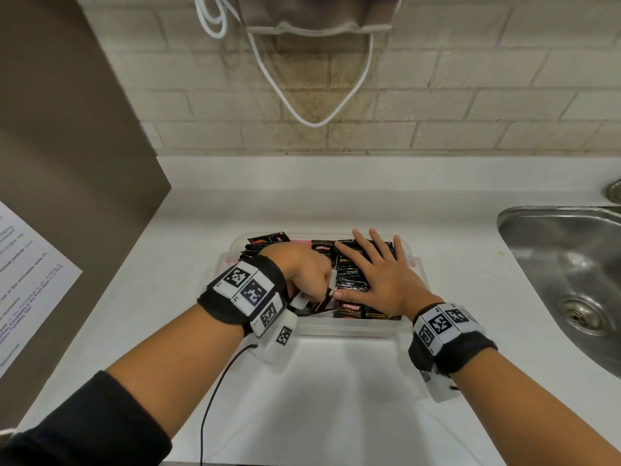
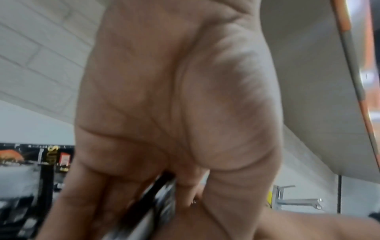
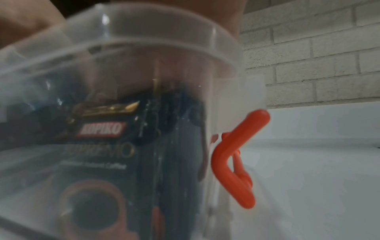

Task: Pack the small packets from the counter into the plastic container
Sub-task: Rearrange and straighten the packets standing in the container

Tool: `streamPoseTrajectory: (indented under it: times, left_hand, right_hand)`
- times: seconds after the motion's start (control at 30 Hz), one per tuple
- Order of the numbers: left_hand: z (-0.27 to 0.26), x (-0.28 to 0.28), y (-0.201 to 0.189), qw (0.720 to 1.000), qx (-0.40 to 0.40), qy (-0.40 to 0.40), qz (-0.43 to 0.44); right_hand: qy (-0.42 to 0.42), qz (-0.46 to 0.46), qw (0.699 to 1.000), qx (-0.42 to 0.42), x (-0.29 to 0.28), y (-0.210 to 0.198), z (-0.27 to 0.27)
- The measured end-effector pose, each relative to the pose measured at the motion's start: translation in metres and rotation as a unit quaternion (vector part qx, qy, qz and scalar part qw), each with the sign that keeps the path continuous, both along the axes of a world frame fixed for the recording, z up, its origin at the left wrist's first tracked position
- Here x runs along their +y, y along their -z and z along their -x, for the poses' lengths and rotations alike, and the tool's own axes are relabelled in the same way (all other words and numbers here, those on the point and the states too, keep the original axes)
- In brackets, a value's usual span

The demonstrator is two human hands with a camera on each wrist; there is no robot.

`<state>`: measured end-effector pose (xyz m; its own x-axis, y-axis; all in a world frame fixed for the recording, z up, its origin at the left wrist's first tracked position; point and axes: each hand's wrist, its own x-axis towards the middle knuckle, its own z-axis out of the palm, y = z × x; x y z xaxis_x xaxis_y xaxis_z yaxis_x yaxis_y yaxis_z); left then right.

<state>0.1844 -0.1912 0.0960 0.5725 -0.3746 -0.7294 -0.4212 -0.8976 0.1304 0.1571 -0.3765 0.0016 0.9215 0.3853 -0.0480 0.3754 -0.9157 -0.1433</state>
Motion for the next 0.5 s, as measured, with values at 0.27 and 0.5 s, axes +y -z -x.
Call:
streamPoseTrajectory:
  times: [0.27,0.5]
  left_hand:
    - [-0.005,0.027,-0.016,0.966,-0.065,-0.171,0.183]
    - [-0.003,0.03,0.0,0.912,-0.017,-0.258,0.317]
  right_hand:
    - [0.0,-0.013,1.0,0.003,0.0,0.0,-0.001]
    - [0.002,-0.012,1.0,-0.004,0.001,0.0,0.0]
